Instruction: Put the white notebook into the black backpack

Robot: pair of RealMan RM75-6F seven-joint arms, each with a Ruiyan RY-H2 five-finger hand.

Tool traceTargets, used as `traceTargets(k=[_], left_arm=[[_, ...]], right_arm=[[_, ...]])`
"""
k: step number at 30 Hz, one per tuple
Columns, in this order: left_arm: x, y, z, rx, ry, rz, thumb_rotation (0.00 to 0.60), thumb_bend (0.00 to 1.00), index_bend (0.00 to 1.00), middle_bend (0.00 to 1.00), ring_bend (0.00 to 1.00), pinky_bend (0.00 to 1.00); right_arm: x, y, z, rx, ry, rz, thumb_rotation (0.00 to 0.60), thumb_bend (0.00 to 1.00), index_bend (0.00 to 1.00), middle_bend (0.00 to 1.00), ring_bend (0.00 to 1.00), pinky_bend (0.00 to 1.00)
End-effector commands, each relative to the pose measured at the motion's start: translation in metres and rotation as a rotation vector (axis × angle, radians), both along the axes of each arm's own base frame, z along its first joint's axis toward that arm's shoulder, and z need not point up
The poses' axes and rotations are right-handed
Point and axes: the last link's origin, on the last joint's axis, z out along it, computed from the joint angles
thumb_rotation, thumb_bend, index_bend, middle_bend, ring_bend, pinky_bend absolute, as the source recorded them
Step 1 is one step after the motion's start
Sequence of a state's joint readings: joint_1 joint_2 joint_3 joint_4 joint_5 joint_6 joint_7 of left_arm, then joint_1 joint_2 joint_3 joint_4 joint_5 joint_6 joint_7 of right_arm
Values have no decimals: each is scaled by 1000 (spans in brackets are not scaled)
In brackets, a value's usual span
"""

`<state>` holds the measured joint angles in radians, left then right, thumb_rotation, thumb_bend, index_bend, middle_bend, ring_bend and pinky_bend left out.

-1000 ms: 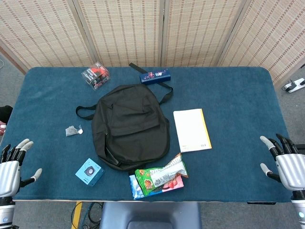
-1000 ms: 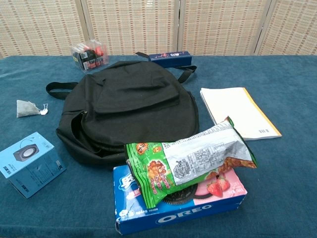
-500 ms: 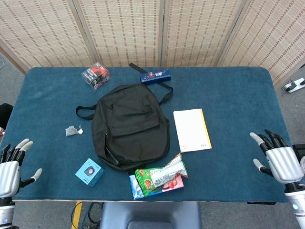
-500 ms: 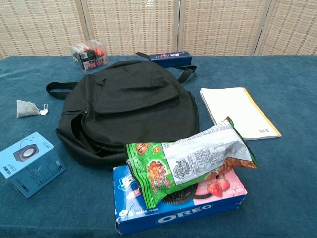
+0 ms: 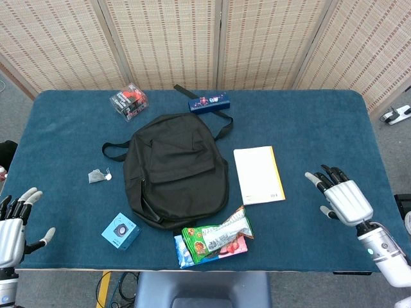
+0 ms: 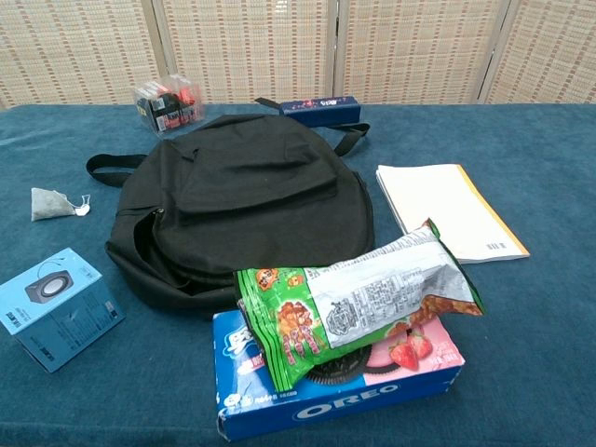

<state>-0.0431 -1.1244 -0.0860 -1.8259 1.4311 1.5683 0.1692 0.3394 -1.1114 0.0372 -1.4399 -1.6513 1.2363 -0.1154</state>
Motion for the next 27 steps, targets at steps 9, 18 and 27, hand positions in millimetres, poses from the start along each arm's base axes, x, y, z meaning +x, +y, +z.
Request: traceTargets(k=[9, 18, 27], left_arm=[[-2, -4, 2, 8, 1, 7, 600, 234, 197, 122, 142, 0], [-4, -3, 2, 10, 5, 24, 600, 234, 197, 123, 142, 0], [-7, -3, 0, 7, 4, 38, 600, 234, 197, 122, 142, 0]], right_arm=[[-5, -54, -56, 91, 35, 88, 600, 143, 157, 238, 89, 159], [-9, -82, -86, 125, 59, 139, 600, 78, 157, 238, 88, 120], [-11, -89, -106, 158, 61, 162, 600, 62, 157, 227, 54, 98]])
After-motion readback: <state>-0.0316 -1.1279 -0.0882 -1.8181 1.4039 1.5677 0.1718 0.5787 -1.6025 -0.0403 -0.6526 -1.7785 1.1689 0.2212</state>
